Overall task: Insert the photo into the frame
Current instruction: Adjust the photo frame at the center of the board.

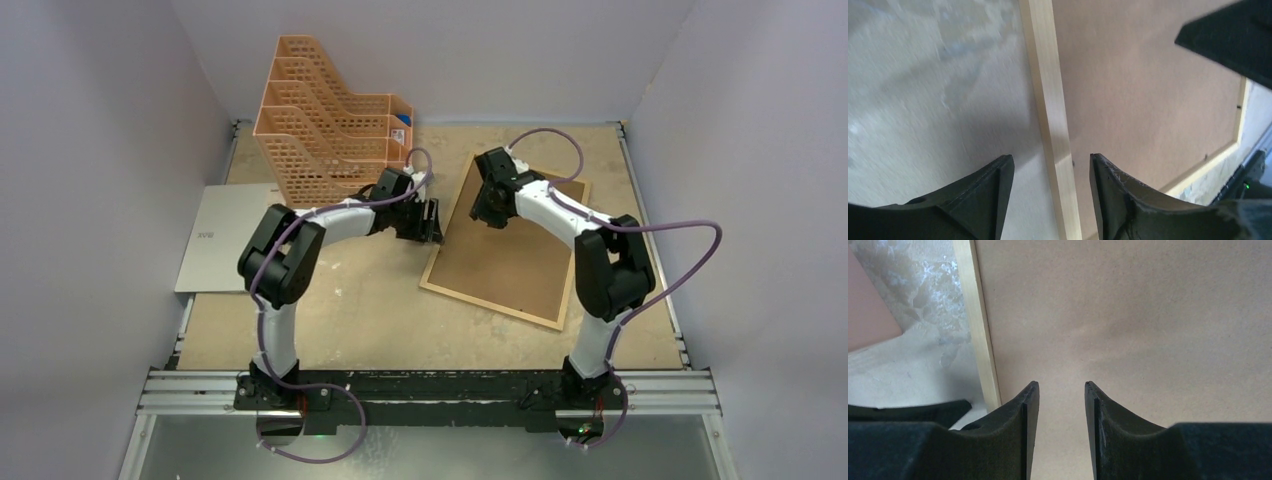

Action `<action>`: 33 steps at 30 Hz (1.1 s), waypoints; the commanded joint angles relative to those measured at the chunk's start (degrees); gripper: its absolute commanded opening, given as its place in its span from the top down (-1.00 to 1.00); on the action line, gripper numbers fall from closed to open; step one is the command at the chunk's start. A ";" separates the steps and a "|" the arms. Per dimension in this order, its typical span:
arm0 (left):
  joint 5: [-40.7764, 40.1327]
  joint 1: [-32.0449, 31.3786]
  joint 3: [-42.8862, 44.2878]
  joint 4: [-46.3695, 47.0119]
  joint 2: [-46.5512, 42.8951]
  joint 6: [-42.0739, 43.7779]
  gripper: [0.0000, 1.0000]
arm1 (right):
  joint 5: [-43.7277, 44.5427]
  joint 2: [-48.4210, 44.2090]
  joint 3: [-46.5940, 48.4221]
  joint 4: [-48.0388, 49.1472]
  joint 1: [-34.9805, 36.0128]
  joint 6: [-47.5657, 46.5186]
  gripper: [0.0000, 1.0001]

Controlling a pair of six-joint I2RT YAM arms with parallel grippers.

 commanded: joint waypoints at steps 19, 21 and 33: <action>-14.48 -5.48 16.16 -11.79 14.25 7.53 0.98 | -2.46 4.02 4.57 1.54 -5.02 -7.02 0.22; -14.49 -6.19 12.31 -12.04 12.34 7.32 1.00 | -3.14 4.56 5.14 1.48 -4.99 -7.46 0.22; -5.23 -9.50 -13.36 -0.56 -5.21 4.55 0.79 | -11.37 9.98 11.11 2.58 -5.00 -17.62 0.18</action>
